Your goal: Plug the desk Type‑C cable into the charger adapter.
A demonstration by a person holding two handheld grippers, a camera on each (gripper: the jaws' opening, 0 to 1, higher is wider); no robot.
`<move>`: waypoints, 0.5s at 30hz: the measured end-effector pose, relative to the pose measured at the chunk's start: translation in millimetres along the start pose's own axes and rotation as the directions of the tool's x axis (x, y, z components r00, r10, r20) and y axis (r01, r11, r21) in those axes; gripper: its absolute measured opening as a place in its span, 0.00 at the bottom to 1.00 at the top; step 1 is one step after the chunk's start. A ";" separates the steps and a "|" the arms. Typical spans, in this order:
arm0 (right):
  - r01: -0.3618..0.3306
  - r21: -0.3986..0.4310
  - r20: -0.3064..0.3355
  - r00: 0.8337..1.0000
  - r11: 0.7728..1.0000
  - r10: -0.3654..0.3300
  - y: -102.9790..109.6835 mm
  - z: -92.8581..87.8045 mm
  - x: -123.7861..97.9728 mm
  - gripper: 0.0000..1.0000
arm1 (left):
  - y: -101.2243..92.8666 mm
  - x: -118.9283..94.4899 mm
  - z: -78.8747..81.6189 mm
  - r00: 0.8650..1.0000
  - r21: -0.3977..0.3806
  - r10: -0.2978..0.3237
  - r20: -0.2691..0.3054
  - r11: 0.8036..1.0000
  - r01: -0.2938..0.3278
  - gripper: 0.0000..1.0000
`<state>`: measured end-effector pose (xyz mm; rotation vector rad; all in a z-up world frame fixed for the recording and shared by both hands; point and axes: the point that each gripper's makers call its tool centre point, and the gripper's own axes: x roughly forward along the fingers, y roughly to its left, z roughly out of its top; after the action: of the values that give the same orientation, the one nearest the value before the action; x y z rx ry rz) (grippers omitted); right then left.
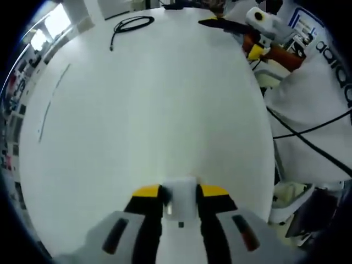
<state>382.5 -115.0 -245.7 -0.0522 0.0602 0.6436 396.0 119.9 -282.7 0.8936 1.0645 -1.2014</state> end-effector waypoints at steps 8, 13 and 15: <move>0.005 0.003 -0.003 1.000 1.000 -0.005 -1.5 -2.2 -1.4 0.93 | -7.5 1.1 -0.4 1.000 0.024 -0.006 -0.016 1.000 0.006 0.24; 0.000 0.001 -0.004 1.000 1.000 0.000 2.3 -0.7 -0.3 0.93 | -13.3 1.8 1.4 1.000 0.032 -0.006 -0.020 0.999 0.006 0.24; -0.003 0.000 -0.004 1.000 1.000 0.003 2.0 -1.0 0.1 0.93 | -15.5 2.3 2.7 1.000 0.036 -0.005 -0.021 0.999 0.005 0.24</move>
<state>381.4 -113.3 -246.8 -0.0536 0.0636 0.6463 381.1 114.2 -284.0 0.9331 1.0652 -1.2208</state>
